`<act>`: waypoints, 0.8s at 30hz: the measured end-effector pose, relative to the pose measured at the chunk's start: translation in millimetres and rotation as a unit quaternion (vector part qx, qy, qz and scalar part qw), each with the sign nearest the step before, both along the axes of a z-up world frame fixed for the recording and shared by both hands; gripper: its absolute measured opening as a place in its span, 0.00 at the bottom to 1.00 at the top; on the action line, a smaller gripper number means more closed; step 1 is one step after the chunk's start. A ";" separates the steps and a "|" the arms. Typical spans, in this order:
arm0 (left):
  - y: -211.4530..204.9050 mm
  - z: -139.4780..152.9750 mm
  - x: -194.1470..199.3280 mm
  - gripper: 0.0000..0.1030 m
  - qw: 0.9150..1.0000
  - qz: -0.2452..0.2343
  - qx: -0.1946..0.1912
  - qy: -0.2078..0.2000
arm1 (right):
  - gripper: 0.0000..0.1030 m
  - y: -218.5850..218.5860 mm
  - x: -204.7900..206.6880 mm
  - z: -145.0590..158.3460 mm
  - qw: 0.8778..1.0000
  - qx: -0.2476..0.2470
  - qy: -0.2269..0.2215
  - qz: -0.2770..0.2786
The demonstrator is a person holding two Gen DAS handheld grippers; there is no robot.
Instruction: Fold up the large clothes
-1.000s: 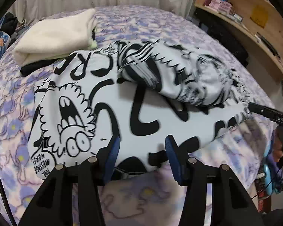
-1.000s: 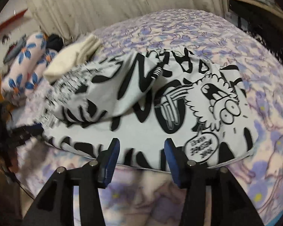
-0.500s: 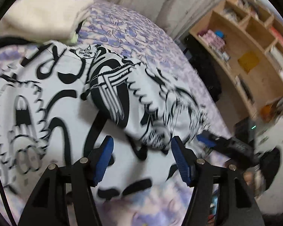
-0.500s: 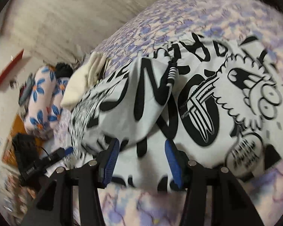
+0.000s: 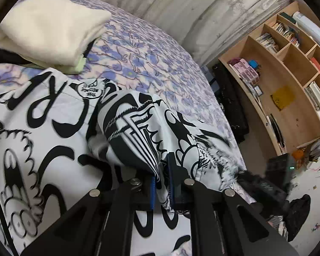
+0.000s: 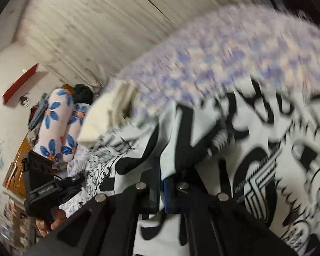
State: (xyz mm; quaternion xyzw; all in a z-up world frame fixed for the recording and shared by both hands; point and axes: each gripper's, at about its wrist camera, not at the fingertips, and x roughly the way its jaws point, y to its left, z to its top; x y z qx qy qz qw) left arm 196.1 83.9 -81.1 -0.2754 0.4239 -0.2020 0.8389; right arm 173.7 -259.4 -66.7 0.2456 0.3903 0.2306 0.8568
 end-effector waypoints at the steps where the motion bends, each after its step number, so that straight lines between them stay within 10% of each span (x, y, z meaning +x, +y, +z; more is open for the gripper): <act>1: 1.7 -0.7 -2.8 0.07 1.000 0.000 0.001 0.008 | 0.01 -3.5 -6.3 4.4 1.000 0.003 0.001 0.004; 9: -6.0 -66.7 -42.2 0.05 0.993 -0.031 0.064 0.097 | 0.01 -20.1 -43.2 -77.2 0.988 -0.041 0.147 0.006; 19: -24.9 -21.0 -71.2 0.26 0.974 -0.037 0.223 0.018 | 0.23 -7.0 -71.9 -17.5 0.982 -0.173 0.066 -0.046; 24: -19.0 13.3 -93.2 0.27 0.973 -0.010 0.226 -0.052 | 0.31 5.2 -84.4 10.3 0.977 -0.208 -0.008 -0.049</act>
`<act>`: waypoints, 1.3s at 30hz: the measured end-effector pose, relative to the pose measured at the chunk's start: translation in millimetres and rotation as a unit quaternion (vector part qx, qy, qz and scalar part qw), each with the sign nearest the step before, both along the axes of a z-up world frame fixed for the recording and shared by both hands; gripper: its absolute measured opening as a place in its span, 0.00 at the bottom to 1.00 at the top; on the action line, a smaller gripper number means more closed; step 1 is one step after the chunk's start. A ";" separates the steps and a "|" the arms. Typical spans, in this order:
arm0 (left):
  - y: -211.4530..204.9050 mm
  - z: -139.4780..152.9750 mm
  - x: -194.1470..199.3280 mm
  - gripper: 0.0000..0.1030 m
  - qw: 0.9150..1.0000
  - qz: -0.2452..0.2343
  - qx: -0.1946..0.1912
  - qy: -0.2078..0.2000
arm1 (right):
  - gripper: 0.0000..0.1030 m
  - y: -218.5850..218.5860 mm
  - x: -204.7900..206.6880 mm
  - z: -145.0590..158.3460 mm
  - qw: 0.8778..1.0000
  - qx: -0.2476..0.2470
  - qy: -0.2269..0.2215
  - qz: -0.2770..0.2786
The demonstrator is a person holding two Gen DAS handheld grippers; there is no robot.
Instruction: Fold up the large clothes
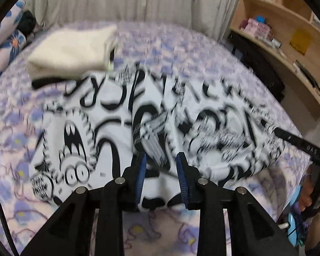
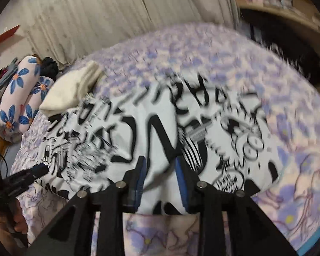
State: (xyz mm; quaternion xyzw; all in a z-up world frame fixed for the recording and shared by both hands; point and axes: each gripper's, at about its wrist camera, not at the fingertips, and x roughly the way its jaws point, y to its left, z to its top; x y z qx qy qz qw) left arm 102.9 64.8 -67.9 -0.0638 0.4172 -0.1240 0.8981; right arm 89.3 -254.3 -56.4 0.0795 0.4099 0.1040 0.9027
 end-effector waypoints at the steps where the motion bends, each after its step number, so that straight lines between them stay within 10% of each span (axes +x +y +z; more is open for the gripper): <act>1: 2.7 5.9 0.9 0.26 1.000 -0.006 -0.008 -0.013 | 0.31 9.4 2.9 3.4 1.000 0.007 -0.010 0.015; 10: -30.2 -11.0 73.2 0.26 0.998 0.010 -0.062 0.015 | 0.31 86.7 64.4 -16.4 0.996 0.043 -0.002 0.079; 15: -41.1 -56.7 97.2 0.25 0.997 0.022 -0.013 0.069 | 0.31 93.1 83.0 -59.7 0.993 0.018 0.069 0.092; 22: -23.6 -66.9 74.0 0.24 0.998 0.009 0.006 0.065 | 0.22 44.0 51.0 -61.1 0.992 -0.117 0.025 0.031; 34: -17.0 -53.2 51.9 0.27 0.997 0.016 0.007 0.069 | 0.36 -2.1 30.6 -57.6 0.995 -0.080 0.044 -0.048; 39: -8.9 -29.9 31.5 0.47 0.998 0.033 -0.005 0.055 | 0.36 8.8 24.7 -30.6 0.997 -0.063 0.013 -0.045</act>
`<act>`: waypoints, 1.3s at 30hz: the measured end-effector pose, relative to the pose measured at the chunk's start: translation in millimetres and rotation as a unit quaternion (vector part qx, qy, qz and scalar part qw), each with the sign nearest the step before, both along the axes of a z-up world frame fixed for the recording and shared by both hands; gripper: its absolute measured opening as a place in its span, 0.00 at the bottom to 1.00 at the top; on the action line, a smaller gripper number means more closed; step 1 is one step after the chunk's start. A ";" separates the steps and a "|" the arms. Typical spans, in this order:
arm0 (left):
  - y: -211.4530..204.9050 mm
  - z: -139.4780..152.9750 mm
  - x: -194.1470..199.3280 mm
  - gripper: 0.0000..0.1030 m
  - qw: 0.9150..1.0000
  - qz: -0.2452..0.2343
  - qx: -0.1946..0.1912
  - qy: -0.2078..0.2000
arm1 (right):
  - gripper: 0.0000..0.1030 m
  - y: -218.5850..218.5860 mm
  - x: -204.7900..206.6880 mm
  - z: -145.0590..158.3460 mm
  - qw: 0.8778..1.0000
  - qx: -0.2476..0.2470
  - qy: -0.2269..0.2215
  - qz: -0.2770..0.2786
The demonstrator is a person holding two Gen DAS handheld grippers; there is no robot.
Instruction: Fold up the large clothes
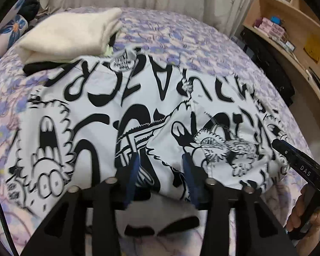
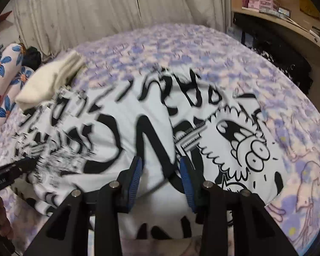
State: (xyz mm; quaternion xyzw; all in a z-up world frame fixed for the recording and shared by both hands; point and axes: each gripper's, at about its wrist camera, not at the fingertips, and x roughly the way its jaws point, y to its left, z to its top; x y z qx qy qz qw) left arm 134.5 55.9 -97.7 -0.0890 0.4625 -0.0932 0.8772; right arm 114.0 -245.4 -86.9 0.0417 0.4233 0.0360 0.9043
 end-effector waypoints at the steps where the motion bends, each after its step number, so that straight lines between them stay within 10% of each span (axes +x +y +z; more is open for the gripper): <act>1: 2.3 5.7 -4.7 0.55 1.000 0.004 0.002 -0.006 | 0.36 2.4 -1.2 6.0 1.000 0.006 -0.003 0.003; 15: 70.1 59.2 -92.6 0.72 0.996 0.070 -0.027 -0.045 | 0.36 55.0 -53.5 59.0 0.996 0.040 -0.044 0.071; 29: 124.8 -39.7 -99.3 0.72 0.971 0.132 -0.196 0.023 | 0.36 96.8 -69.2 34.0 0.992 0.029 -0.035 0.118; 39: 137.7 -66.4 -26.8 0.72 0.953 0.193 -0.233 0.037 | 0.34 120.2 -23.1 15.8 0.992 0.004 -0.027 0.120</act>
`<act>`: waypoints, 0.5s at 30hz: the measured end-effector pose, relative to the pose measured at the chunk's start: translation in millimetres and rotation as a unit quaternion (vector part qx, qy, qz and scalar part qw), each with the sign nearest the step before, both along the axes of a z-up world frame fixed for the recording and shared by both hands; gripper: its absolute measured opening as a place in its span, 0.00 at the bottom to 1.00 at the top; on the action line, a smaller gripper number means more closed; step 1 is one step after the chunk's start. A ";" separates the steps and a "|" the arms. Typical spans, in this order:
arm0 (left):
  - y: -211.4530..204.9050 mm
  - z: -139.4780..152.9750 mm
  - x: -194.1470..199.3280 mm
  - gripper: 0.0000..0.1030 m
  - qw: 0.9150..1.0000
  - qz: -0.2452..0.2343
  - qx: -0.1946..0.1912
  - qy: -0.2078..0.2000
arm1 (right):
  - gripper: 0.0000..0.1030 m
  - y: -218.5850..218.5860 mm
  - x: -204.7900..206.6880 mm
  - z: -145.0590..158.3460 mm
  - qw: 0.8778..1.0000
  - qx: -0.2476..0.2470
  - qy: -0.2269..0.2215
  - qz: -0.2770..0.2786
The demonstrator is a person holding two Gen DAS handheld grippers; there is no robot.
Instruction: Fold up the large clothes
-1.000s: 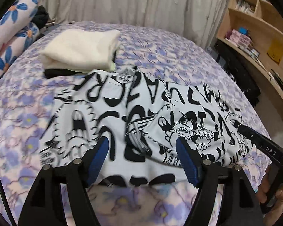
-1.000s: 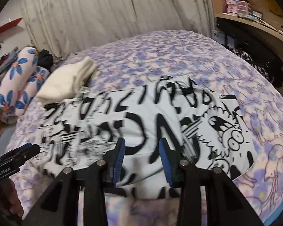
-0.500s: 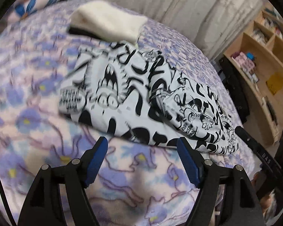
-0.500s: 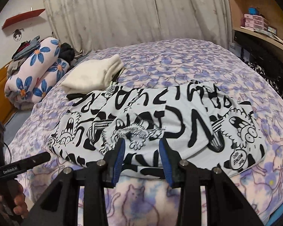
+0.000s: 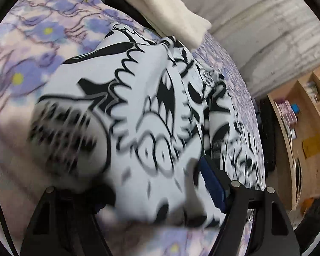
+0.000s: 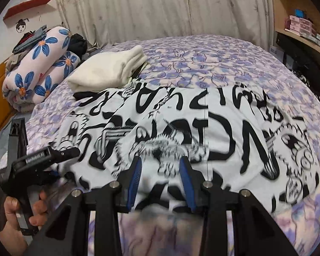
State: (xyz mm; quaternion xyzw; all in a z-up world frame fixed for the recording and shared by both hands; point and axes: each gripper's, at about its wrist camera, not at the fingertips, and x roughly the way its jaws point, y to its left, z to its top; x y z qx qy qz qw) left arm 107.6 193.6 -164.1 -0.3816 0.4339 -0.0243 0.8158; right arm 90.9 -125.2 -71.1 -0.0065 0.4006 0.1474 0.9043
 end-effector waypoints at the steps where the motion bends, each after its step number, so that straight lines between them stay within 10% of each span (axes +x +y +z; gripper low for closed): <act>1: 0.1 0.7 4.8 0.71 1.000 0.007 0.002 -0.002 | 0.30 1.7 6.8 -0.9 1.000 -0.005 -0.004 -0.002; 7: -7.2 19.2 13.3 0.21 0.996 0.035 0.067 -0.042 | 0.09 9.6 57.3 -27.4 0.999 -0.028 0.021 -0.010; 15: -83.0 99.8 18.4 0.11 0.958 -0.020 0.245 -0.149 | 0.05 -2.0 58.8 -67.5 0.996 0.008 0.087 0.007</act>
